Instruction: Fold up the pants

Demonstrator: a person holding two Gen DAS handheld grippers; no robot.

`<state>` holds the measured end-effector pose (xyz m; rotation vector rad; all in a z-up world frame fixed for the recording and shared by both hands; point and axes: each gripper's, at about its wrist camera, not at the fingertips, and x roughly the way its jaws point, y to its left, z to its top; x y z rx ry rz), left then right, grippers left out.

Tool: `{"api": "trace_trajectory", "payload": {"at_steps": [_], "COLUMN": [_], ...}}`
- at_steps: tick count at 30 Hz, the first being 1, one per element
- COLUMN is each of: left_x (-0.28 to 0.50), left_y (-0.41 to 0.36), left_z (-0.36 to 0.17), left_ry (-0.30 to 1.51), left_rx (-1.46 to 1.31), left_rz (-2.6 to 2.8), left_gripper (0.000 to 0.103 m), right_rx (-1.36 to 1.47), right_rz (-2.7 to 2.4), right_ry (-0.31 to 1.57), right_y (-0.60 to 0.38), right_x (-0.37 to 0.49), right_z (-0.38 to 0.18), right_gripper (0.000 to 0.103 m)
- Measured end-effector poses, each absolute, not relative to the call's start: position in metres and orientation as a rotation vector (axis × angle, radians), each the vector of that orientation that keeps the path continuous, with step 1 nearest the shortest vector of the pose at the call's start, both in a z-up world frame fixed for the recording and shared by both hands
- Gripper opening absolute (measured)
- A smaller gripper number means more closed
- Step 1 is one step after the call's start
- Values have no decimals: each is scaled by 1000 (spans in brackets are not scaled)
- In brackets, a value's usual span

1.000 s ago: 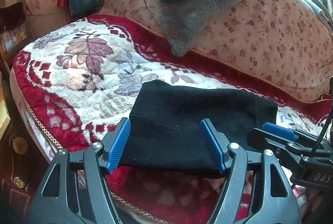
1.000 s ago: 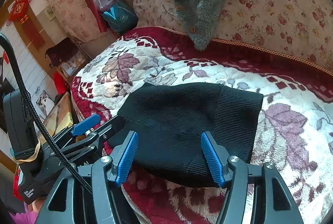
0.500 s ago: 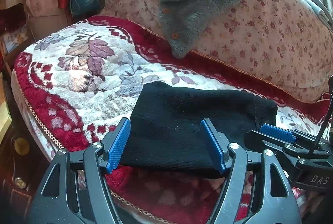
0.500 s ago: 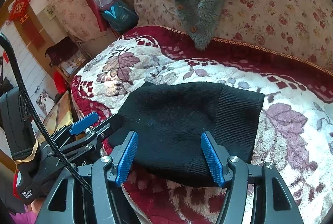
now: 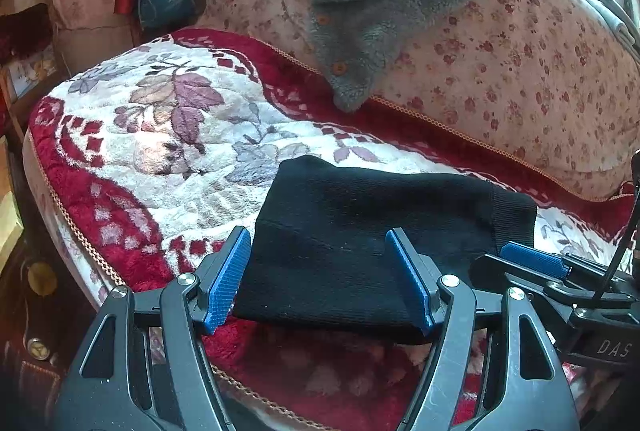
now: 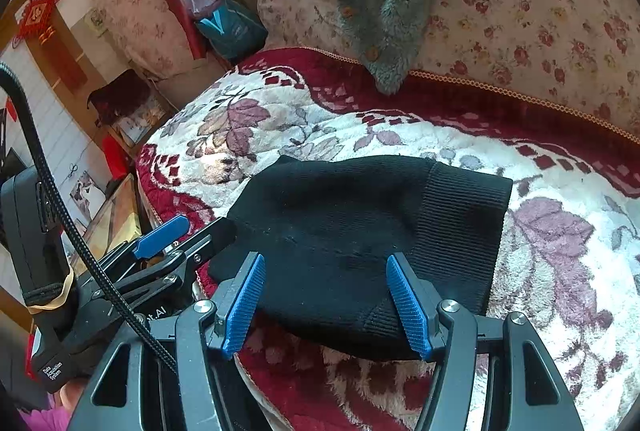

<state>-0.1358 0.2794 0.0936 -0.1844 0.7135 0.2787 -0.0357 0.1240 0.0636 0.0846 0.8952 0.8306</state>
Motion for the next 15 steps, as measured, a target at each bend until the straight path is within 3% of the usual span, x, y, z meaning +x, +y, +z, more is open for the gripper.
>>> {"api": "trace_trajectory", "payload": {"at_steps": [15], "left_x": [-137], "left_y": [239], "left_z": [107], "left_ry": [643], "left_rx": [-95], "left_rz": [219], "left_gripper": [70], "right_rx": [170], "right_rz": [795], "right_ry": [886], "right_y": [86], "right_x": [-28], "right_z": [69], "right_gripper": [61]}}
